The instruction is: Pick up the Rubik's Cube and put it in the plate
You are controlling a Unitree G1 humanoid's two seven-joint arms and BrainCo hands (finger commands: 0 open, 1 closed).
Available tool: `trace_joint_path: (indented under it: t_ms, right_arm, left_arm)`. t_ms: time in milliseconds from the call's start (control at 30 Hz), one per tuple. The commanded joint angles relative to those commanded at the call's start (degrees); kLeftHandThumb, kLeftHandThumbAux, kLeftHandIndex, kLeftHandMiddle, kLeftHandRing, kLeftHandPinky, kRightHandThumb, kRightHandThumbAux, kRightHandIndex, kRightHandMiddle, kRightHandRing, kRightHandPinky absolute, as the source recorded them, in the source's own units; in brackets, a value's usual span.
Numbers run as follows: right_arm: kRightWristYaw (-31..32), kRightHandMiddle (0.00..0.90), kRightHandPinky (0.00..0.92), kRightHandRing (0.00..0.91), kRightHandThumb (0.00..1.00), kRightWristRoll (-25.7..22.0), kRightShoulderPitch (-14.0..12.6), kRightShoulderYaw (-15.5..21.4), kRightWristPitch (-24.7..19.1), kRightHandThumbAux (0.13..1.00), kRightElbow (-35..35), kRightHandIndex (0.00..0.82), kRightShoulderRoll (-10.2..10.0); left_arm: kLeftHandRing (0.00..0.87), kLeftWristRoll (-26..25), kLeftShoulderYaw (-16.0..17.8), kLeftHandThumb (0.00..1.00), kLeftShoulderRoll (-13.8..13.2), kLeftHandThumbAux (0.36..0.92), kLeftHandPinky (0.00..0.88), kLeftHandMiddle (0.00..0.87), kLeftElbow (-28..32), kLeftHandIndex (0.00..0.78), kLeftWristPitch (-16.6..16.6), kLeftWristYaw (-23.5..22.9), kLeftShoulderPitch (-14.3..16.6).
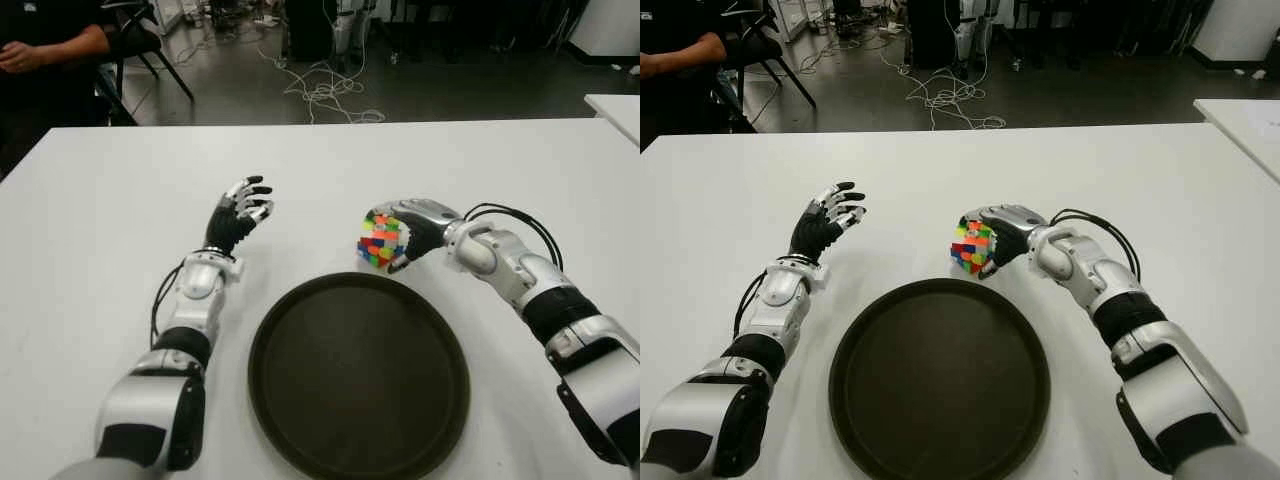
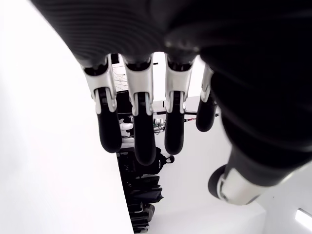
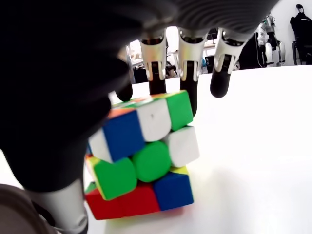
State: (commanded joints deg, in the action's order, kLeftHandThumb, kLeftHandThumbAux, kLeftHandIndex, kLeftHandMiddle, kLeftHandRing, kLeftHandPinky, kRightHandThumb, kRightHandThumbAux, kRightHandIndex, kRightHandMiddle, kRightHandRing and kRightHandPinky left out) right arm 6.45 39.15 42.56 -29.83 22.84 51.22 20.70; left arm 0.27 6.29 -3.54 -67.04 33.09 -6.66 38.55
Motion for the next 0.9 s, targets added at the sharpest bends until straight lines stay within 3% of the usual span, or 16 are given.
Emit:
trace_joint_path:
  t_ms: [467, 900]
  right_arm:
    - [-1.4, 0.2, 0.152, 0.191, 0.0, 0.6, 1.5, -1.1, -1.2, 0.803, 4.1, 0.198, -1.1]
    - [-4.5, 0.257, 0.211, 0.251, 0.0, 0.7, 2.3, -2.0, -0.3, 0.835, 7.7, 0.255, -1.8]
  left_arm:
    - [0.296, 0.4, -0.2, 0.307, -0.2, 0.709, 0.325, 0.26, -0.1, 0.2, 0.4, 0.6, -0.1]
    - [0.319, 0.4, -0.3, 0.29, -0.3, 0.701, 0.337, 0.295, -0.1, 0.203, 0.5, 0.5, -0.1]
